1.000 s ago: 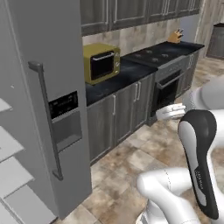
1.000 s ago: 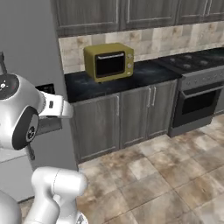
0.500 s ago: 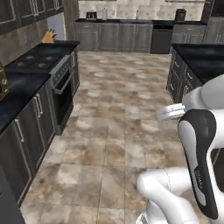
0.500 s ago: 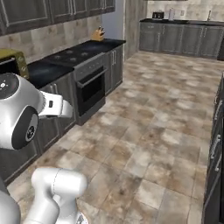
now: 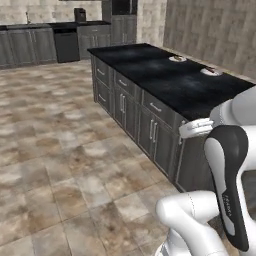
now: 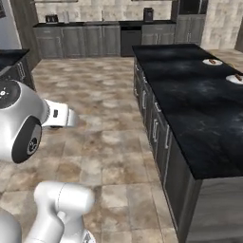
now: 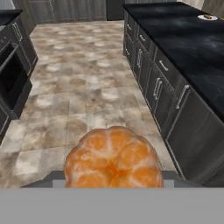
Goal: Pick up the tangerine and peach from the fridge and place one fruit on each plate on the dining counter.
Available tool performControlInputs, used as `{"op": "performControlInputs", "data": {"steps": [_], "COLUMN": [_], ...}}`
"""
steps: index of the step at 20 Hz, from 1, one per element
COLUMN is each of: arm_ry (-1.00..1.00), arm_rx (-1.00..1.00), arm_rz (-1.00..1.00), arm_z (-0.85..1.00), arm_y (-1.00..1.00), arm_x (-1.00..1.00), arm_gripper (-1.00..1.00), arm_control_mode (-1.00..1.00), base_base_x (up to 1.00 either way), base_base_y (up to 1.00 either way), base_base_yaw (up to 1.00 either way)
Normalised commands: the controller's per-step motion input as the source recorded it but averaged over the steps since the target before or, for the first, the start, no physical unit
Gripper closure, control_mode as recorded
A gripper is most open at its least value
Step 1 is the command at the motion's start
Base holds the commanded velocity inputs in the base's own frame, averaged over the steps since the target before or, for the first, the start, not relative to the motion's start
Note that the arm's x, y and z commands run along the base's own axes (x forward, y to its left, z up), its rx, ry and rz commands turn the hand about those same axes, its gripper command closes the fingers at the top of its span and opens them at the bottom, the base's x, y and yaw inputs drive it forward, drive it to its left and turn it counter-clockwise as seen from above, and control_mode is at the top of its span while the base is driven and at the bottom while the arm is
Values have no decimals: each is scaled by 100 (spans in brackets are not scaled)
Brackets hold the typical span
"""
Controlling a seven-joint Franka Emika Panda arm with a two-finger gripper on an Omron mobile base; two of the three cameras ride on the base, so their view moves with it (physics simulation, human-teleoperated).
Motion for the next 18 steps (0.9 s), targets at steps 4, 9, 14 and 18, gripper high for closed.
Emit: {"op": "performControlInputs", "data": {"steps": [4, 9, 14, 18], "arm_ry": [0, 0, 0, 0], "arm_rx": [0, 0, 0, 0], "arm_rz": [0, 0, 0, 0], "arm_z": [0, 0, 0, 0], "arm_y": [0, 0, 0, 0], "arm_x": [0, 0, 0, 0], "arm_gripper": [100, 100, 100, 100], "arm_control_mode": [100, 100, 100, 100], "base_base_x": [19, 0, 17, 12], "base_base_y": [16, -74, -100, -100], "base_base_yaw": [-41, -24, 4, 10]}}
